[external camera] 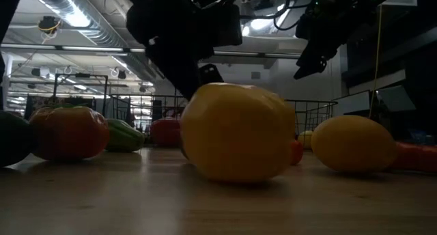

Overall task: Sort produce into baskets
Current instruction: Put the purple onion into the left golden wire basket

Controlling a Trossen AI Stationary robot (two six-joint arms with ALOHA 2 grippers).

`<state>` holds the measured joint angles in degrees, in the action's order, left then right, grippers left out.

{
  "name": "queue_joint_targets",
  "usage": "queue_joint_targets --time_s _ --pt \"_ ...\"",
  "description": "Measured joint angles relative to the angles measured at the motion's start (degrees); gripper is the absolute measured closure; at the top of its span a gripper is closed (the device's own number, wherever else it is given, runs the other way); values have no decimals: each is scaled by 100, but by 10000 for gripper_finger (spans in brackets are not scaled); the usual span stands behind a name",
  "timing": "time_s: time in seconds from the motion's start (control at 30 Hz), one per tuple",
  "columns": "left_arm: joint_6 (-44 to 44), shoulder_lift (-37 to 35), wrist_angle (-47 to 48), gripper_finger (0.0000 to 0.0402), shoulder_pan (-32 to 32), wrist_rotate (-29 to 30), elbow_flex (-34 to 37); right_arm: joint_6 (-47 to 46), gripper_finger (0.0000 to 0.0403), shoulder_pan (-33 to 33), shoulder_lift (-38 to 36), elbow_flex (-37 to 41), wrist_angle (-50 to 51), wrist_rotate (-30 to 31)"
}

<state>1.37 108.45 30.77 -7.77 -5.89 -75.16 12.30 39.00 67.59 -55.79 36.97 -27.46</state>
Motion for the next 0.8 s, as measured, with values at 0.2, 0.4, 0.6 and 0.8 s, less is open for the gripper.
queue_joint_targets --time_s 0.2,0.4,0.6,0.8 --pt "4 140 -39 1 0 2 2 1 77 0 0 2 1 -1" --pt "4 288 -183 1 -1 4 0 0 77 0 0 1 2 2" --pt "9 356 -143 1 0 15 0 0 77 0 0 2 1 2" --pt "406 359 -342 1 -11 89 0 2 77 0 0 2 0 2"
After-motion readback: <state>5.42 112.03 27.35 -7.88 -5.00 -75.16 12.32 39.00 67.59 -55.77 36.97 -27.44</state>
